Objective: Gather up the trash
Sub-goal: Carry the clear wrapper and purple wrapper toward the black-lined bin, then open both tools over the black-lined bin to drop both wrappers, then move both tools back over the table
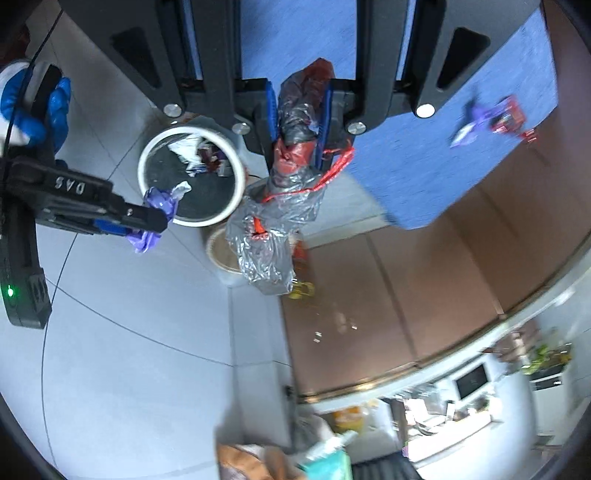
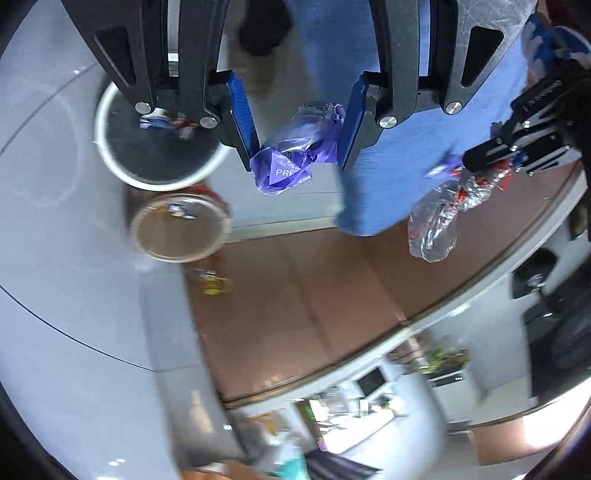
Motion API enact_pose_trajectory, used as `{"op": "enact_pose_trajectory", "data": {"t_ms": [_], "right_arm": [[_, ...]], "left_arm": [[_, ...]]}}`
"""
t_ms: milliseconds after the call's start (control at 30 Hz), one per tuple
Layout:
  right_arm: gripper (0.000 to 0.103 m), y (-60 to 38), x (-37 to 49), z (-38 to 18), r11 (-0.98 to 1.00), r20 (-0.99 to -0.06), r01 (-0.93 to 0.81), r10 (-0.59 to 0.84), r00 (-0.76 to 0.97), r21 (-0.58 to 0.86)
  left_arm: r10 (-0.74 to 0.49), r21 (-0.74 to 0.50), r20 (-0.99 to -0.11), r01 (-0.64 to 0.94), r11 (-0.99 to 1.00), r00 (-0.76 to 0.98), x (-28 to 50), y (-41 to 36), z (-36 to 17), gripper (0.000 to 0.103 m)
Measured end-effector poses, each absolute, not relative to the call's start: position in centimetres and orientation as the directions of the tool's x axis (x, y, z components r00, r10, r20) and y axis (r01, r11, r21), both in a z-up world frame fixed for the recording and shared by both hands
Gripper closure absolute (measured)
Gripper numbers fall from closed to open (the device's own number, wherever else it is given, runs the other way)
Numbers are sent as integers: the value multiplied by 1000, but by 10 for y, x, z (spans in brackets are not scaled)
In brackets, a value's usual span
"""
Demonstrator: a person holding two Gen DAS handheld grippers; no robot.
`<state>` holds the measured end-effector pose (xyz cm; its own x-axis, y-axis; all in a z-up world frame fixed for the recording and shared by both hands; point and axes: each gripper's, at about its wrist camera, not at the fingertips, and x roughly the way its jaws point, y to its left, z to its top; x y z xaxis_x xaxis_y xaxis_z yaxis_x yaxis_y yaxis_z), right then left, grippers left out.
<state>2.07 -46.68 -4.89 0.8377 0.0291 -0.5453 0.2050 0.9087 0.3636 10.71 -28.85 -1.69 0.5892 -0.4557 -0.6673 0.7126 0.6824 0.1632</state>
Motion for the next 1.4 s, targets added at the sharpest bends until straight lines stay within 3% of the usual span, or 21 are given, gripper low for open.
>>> {"op": "enact_pose_trajectory", "data": {"t_ms": [267, 567, 667, 767, 1133, 1400], "right_arm": [[62, -529, 22, -100, 874, -629, 368, -96, 771, 317], [59, -565, 27, -150, 828, -708, 476, -145, 692, 296], [58, -572, 30, -160, 819, -722, 494, -150, 676, 292], [55, -578, 31, -165, 812, -730, 508, -156, 665, 289], [52, -572, 20, -152, 798, -722, 519, -160, 674, 307], [47, -529, 7, -90, 837, -640, 452, -169, 750, 308]], "left_arm": [[-492, 81, -748, 798, 597, 445, 133, -383, -65, 86], [-486, -31, -832, 851, 524, 268, 155, -477, -125, 84], [-487, -69, -842, 849, 523, 231, 164, -496, -137, 80], [-498, -105, -840, 836, 538, 216, 173, -504, -142, 66], [-538, -141, -804, 796, 588, 255, 175, -473, -117, 63], [-610, -107, -655, 744, 660, 446, 155, -392, -41, 63]]}}
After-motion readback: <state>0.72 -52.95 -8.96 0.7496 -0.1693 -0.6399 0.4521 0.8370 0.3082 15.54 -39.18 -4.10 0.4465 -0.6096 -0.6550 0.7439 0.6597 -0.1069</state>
